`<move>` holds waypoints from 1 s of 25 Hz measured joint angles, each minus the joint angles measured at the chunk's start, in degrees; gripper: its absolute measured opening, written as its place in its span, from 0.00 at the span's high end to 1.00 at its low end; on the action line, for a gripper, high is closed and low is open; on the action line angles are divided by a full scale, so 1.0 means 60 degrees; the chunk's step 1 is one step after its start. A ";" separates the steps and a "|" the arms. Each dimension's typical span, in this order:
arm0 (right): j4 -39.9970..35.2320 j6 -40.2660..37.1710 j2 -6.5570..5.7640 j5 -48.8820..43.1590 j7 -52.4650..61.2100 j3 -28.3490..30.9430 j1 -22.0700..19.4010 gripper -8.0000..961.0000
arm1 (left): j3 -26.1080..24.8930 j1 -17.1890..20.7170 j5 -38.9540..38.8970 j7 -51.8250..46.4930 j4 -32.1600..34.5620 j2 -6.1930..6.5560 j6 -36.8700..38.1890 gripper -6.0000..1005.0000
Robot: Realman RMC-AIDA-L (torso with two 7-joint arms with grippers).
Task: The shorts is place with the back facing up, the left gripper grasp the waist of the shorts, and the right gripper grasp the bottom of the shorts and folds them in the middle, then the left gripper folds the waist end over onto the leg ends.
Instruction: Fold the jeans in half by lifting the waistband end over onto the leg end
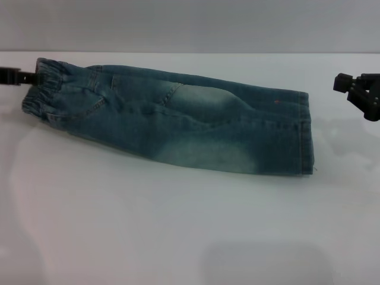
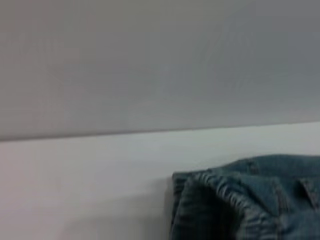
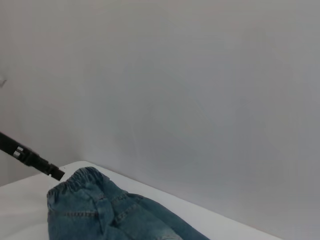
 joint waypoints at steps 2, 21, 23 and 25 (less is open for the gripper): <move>0.0038 0.0003 0.0002 0.0001 -0.0070 -0.0004 0.0047 0.99 | -0.0005 0.0218 0.0009 -0.0141 -0.0034 -0.0010 0.0033 0.16; 0.0050 0.0031 0.0003 0.0004 -0.0257 -0.0005 0.0213 0.99 | -0.0507 0.0761 -0.0121 -0.1836 -0.0096 0.0151 0.1317 0.16; 0.0059 0.0068 0.0003 0.0006 -0.0338 -0.0006 0.0215 0.99 | -0.0560 0.0680 -0.0121 -0.1904 -0.0095 0.0097 0.1432 0.16; 0.0061 0.0101 0.0003 0.0008 -0.0363 -0.0007 0.0215 0.99 | -0.0563 0.0589 -0.0121 -0.2000 -0.0131 0.0060 0.1476 0.16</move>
